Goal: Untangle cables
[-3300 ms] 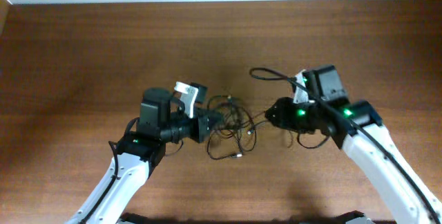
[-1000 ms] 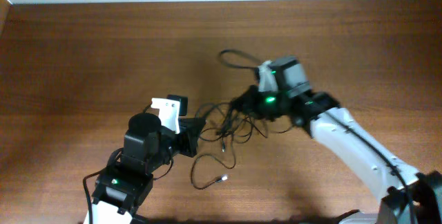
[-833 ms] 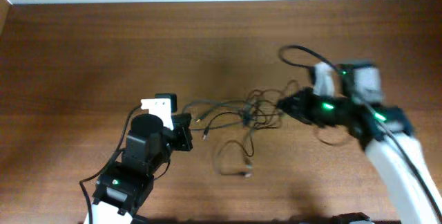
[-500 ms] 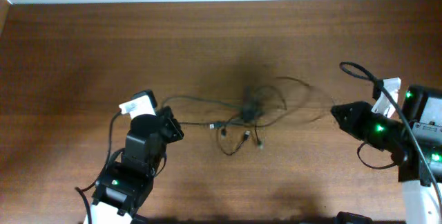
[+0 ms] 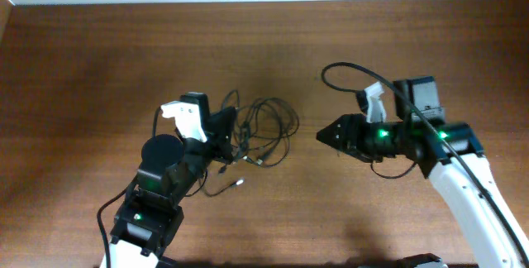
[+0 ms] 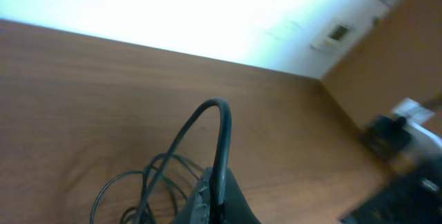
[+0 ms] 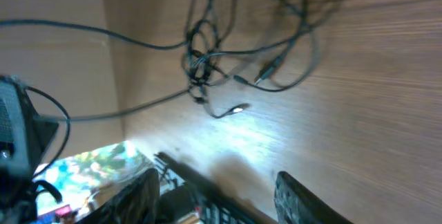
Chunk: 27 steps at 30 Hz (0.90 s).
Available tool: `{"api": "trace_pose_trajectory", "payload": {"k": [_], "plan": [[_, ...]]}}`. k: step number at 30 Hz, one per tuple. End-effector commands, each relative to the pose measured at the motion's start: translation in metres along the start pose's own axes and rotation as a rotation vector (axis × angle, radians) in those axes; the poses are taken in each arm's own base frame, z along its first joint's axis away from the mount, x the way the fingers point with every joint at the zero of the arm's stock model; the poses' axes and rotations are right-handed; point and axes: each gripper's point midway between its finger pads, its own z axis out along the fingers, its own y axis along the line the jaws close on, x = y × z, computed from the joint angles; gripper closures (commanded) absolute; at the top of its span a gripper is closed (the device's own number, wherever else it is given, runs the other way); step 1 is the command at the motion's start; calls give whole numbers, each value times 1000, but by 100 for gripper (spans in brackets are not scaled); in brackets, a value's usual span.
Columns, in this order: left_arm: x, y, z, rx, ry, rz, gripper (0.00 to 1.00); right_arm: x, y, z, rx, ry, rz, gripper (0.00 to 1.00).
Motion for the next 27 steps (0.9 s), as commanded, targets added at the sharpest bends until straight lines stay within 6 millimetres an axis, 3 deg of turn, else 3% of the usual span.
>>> {"api": "trace_pose_trajectory", "payload": {"k": [1,3,4,6,8,10,12,16,18,23,27], "plan": [[22,-12,-1,83,113,40,100,4,14,49,-32,101,7,47],[51,5,1,12,230,7,100,5,2,73,6,138,17,47],[85,31,4,-101,363,-26,100,10,-17,96,50,195,91,47],[114,51,10,-181,471,-48,100,12,-32,115,75,236,125,48],[136,64,20,-226,545,-93,100,10,-40,134,67,253,117,51],[159,80,31,-292,602,-161,100,8,-33,145,36,246,73,51],[169,87,40,-301,623,-170,100,11,-23,154,21,241,15,51],[167,87,44,-295,608,-166,100,21,-17,170,61,223,-65,51],[168,87,44,-297,611,-167,100,15,-27,171,114,180,-78,51],[168,87,44,-297,610,-167,100,4,-40,173,156,131,-300,60],[167,87,44,-296,607,-166,100,9,-56,179,323,90,-408,64]]}}
